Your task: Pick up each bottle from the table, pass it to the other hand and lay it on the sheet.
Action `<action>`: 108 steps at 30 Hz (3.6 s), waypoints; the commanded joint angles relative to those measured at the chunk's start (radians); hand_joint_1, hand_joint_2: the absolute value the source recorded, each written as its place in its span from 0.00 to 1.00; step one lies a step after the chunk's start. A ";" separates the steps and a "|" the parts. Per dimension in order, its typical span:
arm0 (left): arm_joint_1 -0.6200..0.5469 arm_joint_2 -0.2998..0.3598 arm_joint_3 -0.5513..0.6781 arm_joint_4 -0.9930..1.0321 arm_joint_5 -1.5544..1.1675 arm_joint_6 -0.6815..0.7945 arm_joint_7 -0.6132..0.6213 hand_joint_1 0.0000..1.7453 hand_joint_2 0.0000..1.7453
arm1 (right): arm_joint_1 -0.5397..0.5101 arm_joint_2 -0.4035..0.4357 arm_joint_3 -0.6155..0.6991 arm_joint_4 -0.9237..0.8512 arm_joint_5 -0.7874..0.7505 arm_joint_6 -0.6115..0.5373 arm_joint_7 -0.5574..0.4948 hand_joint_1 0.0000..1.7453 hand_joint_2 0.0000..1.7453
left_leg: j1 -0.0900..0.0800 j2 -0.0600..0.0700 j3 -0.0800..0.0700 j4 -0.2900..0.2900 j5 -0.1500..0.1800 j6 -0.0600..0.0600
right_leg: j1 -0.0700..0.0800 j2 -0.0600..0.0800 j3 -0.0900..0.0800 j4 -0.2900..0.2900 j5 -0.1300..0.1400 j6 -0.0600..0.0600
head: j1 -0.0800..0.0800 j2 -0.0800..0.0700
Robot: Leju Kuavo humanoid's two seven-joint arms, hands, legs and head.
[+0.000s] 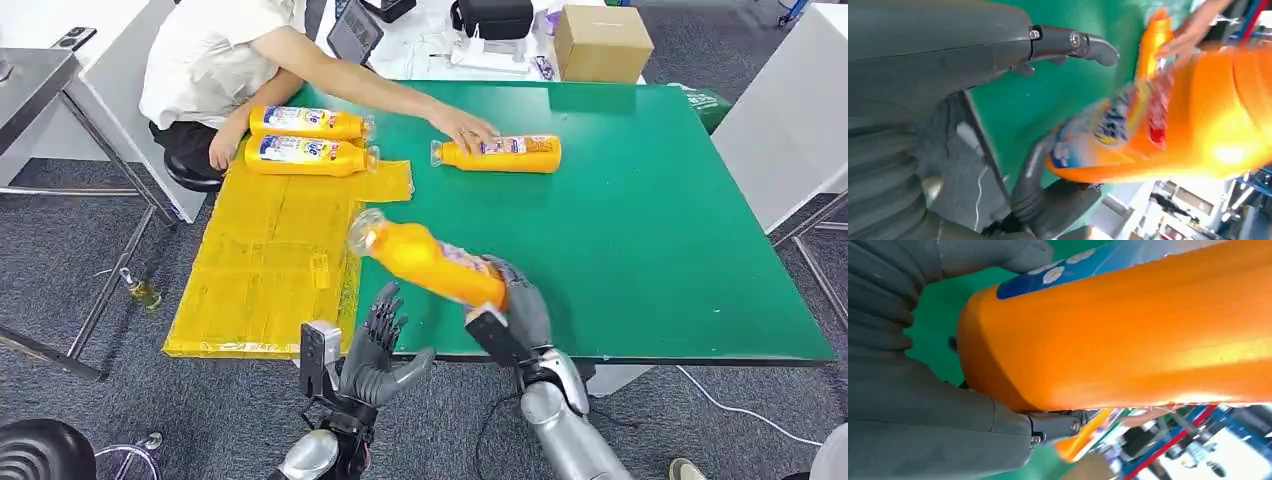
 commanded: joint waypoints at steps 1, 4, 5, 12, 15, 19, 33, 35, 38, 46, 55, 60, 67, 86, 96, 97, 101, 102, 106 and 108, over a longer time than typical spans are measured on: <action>-0.093 -0.030 0.049 0.105 0.024 0.047 -0.010 0.00 1.00 | -0.002 -0.003 0.214 -0.060 -0.008 -0.010 0.010 1.00 1.00 | 0.001 0.001 0.006 0.000 -0.002 0.001 | 0.001 -0.001 0.005 -0.001 -0.002 -0.003 | 0.000 0.000; -0.106 -0.044 0.075 0.108 0.013 0.121 -0.061 0.00 1.00 | 0.010 -0.010 0.243 -0.100 -0.021 -0.014 0.016 1.00 1.00 | 0.000 0.001 0.005 0.000 -0.002 0.002 | 0.001 -0.001 0.005 0.000 -0.002 -0.003 | 0.001 0.000; -0.106 -0.046 0.078 0.104 0.012 0.130 -0.070 0.00 1.00 | 0.012 -0.012 0.248 -0.105 -0.022 -0.014 0.020 1.00 1.00 | 0.001 0.002 0.006 0.001 -0.003 0.002 | 0.002 0.000 0.007 -0.001 -0.002 -0.003 | 0.001 0.000; -0.104 -0.053 0.072 0.077 0.021 0.165 -0.105 0.00 1.00 | 0.016 -0.011 0.288 -0.095 -0.032 -0.006 0.014 1.00 1.00 | 0.000 0.000 0.001 0.000 0.000 0.001 | 0.000 0.000 0.002 -0.001 0.000 -0.002 | 0.000 0.000; -0.102 -0.053 0.079 0.057 0.062 0.142 -0.098 0.00 1.00 | 0.014 -0.007 0.306 -0.087 -0.035 0.001 0.012 1.00 1.00 | 0.000 0.000 0.001 0.000 -0.001 0.001 | 0.000 -0.001 0.002 0.000 -0.001 -0.002 | 0.000 0.000; -0.092 -0.048 0.112 0.022 0.177 0.080 -0.058 0.00 1.00 | 0.009 0.002 0.335 -0.060 -0.060 0.016 -0.006 1.00 1.00 | 0.000 0.001 0.002 0.000 -0.001 0.001 | 0.000 0.000 0.002 0.000 -0.001 -0.002 | 0.000 0.000; -0.059 -0.017 0.118 -0.089 0.301 -0.103 -0.077 1.00 1.00 | -0.008 0.010 0.389 -0.007 -0.119 0.098 -0.039 0.00 1.00 | 0.001 0.002 0.004 -0.001 -0.002 0.001 | 0.001 0.000 0.005 -0.001 -0.001 -0.003 | 0.000 0.000; -0.059 -0.017 0.118 -0.089 0.301 -0.103 -0.077 1.00 1.00 | -0.008 0.010 0.389 -0.007 -0.119 0.098 -0.039 0.00 1.00 | 0.001 0.001 0.005 -0.001 -0.002 0.001 | 0.001 -0.001 0.005 -0.001 -0.002 -0.003 | 0.000 0.000; -0.054 -0.016 0.122 -0.097 0.329 -0.164 -0.077 1.00 1.00 | 0.000 0.022 0.382 -0.012 -0.141 0.112 -0.056 0.00 1.00 | 0.001 0.002 0.012 -0.001 -0.005 0.003 | 0.002 -0.002 0.013 -0.002 -0.004 -0.006 | 0.000 0.000; -0.044 -0.009 0.179 -0.131 0.315 -0.188 -0.085 1.00 1.00 | 0.054 0.001 0.392 -0.080 -0.118 0.061 -0.128 0.00 1.00 | 0.001 -0.001 0.006 -0.001 -0.002 0.001 | 0.002 -0.004 0.007 -0.001 -0.003 -0.004 | 0.000 0.000; -0.072 0.017 0.196 -0.040 0.145 -0.056 -0.058 1.00 1.00 | 0.119 0.002 0.316 -0.135 -0.114 -0.053 -0.174 0.00 1.00 | 0.000 0.000 0.001 -0.001 -0.001 0.001 | 0.000 -0.001 0.001 -0.001 -0.001 -0.002 | 0.000 0.000; -0.158 0.126 0.230 0.148 -0.225 0.100 -0.036 1.00 1.00 | 0.271 0.203 -0.107 -0.561 0.036 -0.271 -0.224 0.00 1.00 | 0.000 -0.001 0.003 -0.002 0.000 0.000 | 0.000 -0.002 0.002 0.000 -0.001 -0.003 | 0.001 0.000; -0.221 0.165 0.337 0.214 -0.497 0.104 0.054 1.00 1.00 | 0.264 0.296 -0.325 -0.821 0.048 -0.271 -0.224 0.00 0.00 | 0.001 -0.001 0.000 0.000 0.001 0.000 | 0.001 -0.003 -0.001 0.001 -0.001 -0.002 | 0.000 0.000; -0.627 0.190 0.190 0.774 -1.105 -0.079 0.476 1.00 1.00 | 0.257 0.254 -0.159 -0.653 -0.090 -0.271 -0.224 0.00 0.00 | 0.003 0.001 0.008 -0.001 0.000 0.001 | 0.004 -0.001 0.008 -0.001 0.000 -0.005 | 0.001 0.000; -0.687 0.172 0.173 0.879 -1.212 -0.188 0.596 0.99 1.00 | 0.225 0.213 -0.077 -0.548 -0.144 -0.271 -0.224 0.00 1.00 | 0.003 0.006 0.012 -0.002 0.001 0.000 | 0.004 0.002 0.009 -0.001 0.001 -0.004 | 0.001 0.000; -0.687 0.172 0.173 0.879 -1.212 -0.188 0.596 0.99 1.00 | 0.225 0.213 -0.077 -0.548 -0.144 -0.271 -0.224 0.00 1.00 | 0.002 0.005 0.011 -0.002 0.001 -0.001 | 0.003 0.002 0.008 -0.001 0.001 -0.004 | 0.001 0.000; -0.689 0.167 0.185 0.889 -1.205 -0.207 0.605 0.86 1.00 | 0.220 0.208 -0.062 -0.530 -0.160 -0.271 -0.224 0.00 1.00 | 0.002 0.006 0.012 -0.002 0.000 0.000 | 0.003 0.002 0.009 -0.001 0.001 -0.005 | 0.001 0.000; -0.687 0.165 0.190 0.889 -1.202 -0.209 0.605 0.67 1.00 | 0.220 0.207 -0.060 -0.531 -0.162 -0.271 -0.224 0.00 1.00 | 0.003 0.006 0.014 -0.003 0.000 0.000 | 0.004 0.002 0.011 -0.002 0.001 -0.005 | 0.000 0.000; -0.683 0.162 0.194 0.892 -1.200 -0.221 0.602 0.14 1.00 | 0.220 0.206 -0.053 -0.524 -0.166 -0.271 -0.224 0.00 1.00 | 0.002 0.006 0.013 -0.003 0.000 0.000 | 0.003 0.003 0.011 -0.002 0.001 -0.005 | 0.001 0.000; -0.682 0.160 0.193 0.891 -1.201 -0.222 0.600 0.02 1.00 | 0.221 0.206 -0.052 -0.520 -0.167 -0.271 -0.224 0.00 1.00 | 0.002 0.006 0.013 -0.003 0.000 0.000 | 0.003 0.003 0.010 -0.001 0.001 -0.005 | 0.001 0.000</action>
